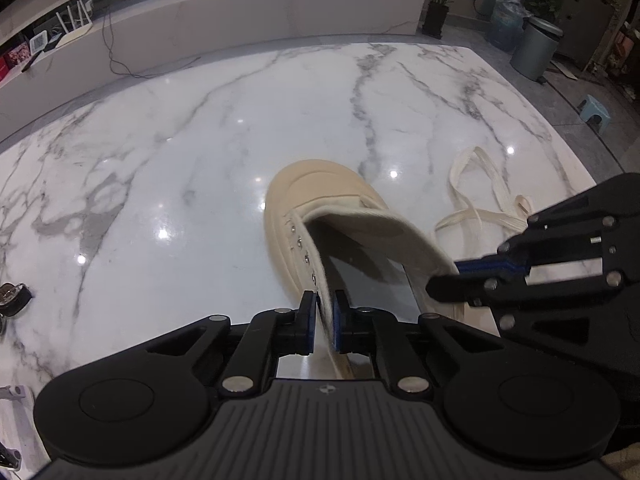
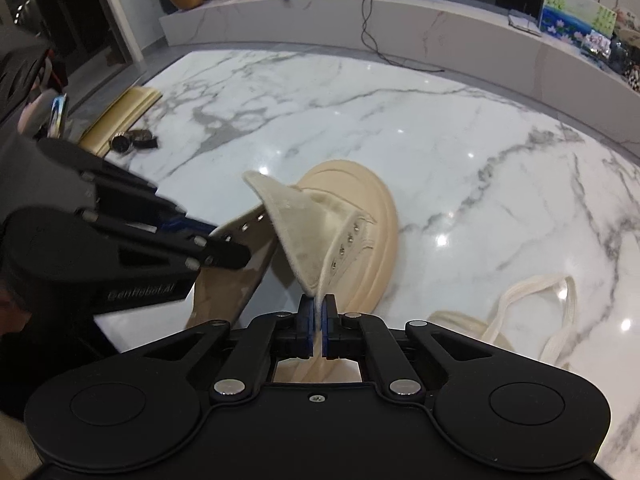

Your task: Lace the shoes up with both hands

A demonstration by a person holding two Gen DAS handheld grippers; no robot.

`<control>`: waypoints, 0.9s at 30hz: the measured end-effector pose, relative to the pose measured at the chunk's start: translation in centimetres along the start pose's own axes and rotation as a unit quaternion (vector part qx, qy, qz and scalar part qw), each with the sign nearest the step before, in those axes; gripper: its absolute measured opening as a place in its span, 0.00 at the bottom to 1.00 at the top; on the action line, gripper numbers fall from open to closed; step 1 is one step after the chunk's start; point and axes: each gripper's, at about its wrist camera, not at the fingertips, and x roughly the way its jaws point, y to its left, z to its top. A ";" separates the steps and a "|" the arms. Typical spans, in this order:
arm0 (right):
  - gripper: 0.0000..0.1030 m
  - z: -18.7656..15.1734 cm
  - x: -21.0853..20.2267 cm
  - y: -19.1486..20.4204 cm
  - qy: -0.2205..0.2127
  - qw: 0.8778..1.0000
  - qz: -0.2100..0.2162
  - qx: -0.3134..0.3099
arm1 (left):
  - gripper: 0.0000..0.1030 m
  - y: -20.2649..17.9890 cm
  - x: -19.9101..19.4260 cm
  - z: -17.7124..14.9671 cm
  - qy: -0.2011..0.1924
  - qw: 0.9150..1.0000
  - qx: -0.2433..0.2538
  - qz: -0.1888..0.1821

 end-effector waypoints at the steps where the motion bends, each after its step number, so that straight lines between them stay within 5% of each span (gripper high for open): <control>1: 0.02 -0.2 -0.1 0.0 0.002 1.000 0.001 0.002 | 0.07 -0.1 0.0 0.0 0.001 1.000 0.001 -0.002; 8: 0.07 -0.2 -0.5 0.6 0.003 1.000 -0.014 -0.023 | 0.07 0.1 0.0 -0.1 0.001 1.000 -0.004 -0.004; 12: 0.38 0.1 -1.8 1.7 -0.031 0.997 -0.027 -0.060 | 0.07 0.1 -0.1 -0.2 0.001 1.000 -0.006 -0.005; 13: 0.39 0.3 -2.0 1.9 -0.041 0.996 -0.028 -0.068 | 0.07 0.1 -0.2 -0.2 0.001 1.000 -0.006 -0.005; 17: 0.37 0.8 -2.1 2.5 -0.053 0.994 -0.030 -0.088 | 0.07 0.0 -0.2 -0.1 0.001 1.000 -0.003 -0.005; 22: 0.08 1.2 -1.3 2.4 -0.045 0.995 -0.020 -0.083 | 0.07 -0.3 -0.4 -0.1 0.000 1.000 0.005 -0.005; 27: 0.02 1.4 -1.1 1.7 -0.048 0.997 -0.024 -0.061 | 0.07 -0.4 -0.3 0.0 0.001 1.000 0.010 -0.007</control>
